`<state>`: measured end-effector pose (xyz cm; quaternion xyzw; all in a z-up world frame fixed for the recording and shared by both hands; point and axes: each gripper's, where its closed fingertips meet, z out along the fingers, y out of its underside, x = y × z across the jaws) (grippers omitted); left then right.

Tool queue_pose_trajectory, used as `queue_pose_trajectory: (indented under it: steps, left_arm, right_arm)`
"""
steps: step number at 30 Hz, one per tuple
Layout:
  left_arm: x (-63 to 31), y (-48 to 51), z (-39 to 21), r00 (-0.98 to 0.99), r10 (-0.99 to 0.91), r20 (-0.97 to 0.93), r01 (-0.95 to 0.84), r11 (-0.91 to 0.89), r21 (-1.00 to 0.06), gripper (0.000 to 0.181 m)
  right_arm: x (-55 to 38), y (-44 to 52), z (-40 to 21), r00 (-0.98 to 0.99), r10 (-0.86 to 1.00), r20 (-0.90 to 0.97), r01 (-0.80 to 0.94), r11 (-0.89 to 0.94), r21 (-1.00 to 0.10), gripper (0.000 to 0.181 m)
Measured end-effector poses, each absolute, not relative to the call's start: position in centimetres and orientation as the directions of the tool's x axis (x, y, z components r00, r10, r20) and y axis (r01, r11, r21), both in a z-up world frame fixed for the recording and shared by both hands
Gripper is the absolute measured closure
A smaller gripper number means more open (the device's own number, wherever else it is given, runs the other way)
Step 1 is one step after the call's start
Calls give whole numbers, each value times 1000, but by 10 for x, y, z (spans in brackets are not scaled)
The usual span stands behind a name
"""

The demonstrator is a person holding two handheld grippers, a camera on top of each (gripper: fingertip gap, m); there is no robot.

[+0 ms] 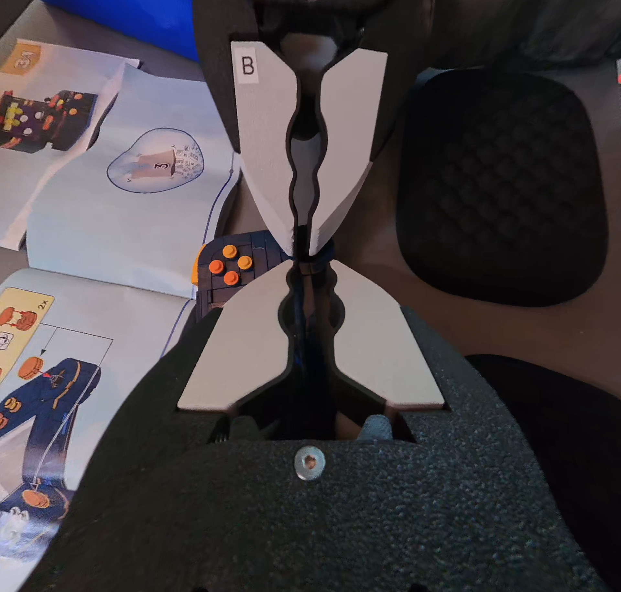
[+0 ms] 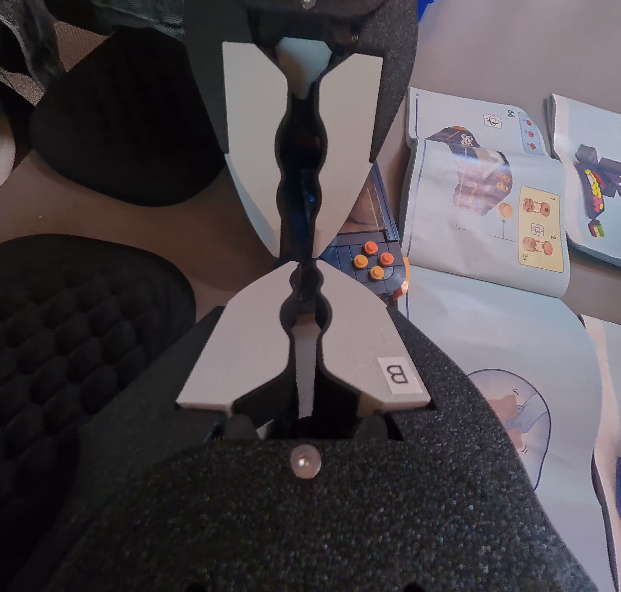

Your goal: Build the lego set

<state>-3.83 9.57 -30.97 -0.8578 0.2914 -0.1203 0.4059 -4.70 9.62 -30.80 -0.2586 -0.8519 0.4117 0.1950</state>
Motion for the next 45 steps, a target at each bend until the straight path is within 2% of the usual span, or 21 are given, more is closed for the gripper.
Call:
queue_pose_trajectory:
  steps: [25,27,29,35,39,42,45]
  left_arm:
    - [-33,94,-310,774,-631,-44,-420,-460,-782,167]
    - [-33,94,-309,773,-633,-52,-427,-457,-781,163]
    - [-35,91,-307,782,-621,-57,-427,-467,-774,150]
    - [-62,46,-259,853,-521,-25,-287,-430,-856,143]
    - [-86,5,-279,895,-442,-58,-300,-502,-811,145]
    - [-85,2,-289,911,-412,-13,-241,-507,-828,153]
    - [-84,8,-301,914,-405,-24,-248,-511,-823,149]
  right_arm:
    - [-39,95,-307,-823,561,90,253,504,-826,177]
    - [-38,95,-306,-822,563,83,259,501,-826,173]
    - [-36,97,-302,-819,569,77,261,489,-833,170]
    - [-33,100,-287,-792,599,114,277,520,-808,169]
    - [-42,70,-279,-795,597,111,265,506,-821,164]
    - [-56,44,-288,-810,574,120,261,536,-803,164]
    - [-68,28,-299,-818,563,119,274,563,-779,166]
